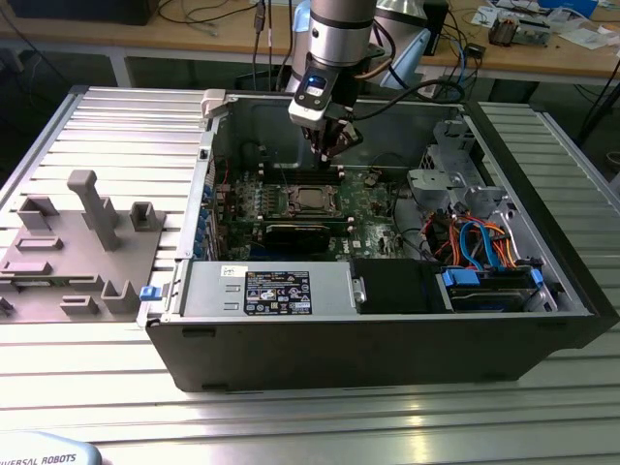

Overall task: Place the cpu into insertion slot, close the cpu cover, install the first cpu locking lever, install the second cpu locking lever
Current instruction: 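Install the first cpu locking lever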

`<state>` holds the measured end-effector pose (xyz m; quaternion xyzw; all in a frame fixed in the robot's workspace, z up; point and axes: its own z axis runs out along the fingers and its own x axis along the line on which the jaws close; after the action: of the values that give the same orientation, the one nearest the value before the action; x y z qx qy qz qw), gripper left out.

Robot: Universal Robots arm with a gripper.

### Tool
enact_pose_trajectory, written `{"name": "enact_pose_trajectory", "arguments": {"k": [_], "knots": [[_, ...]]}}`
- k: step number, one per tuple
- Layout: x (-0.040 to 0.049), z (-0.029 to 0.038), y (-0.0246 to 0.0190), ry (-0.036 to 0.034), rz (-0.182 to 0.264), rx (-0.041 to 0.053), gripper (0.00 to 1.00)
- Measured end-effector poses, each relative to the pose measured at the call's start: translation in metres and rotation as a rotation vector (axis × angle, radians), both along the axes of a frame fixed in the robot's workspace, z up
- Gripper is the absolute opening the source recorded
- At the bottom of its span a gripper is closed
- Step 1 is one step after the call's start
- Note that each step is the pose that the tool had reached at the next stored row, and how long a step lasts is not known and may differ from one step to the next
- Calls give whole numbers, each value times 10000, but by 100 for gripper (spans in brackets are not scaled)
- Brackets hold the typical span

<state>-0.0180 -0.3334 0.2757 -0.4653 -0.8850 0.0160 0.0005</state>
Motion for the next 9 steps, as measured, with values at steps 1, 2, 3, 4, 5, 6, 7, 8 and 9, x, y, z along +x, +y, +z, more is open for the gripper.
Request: {"name": "enact_pose_trajectory", "arguments": {"k": [1,2,3,4,5,6,7,8,9], "knots": [[0,0,0,0,14,1,11],[0,0,0,0,29,0,11],[0,0,0,0,60,0,11],[0,0,0,0,86,0,11],[0,0,0,0,108,0,11],[0,0,0,0,122,0,11],[0,0,0,0,136,0,11],[0,0,0,0,163,0,11],[0,0,0,0,181,0,11]]}}
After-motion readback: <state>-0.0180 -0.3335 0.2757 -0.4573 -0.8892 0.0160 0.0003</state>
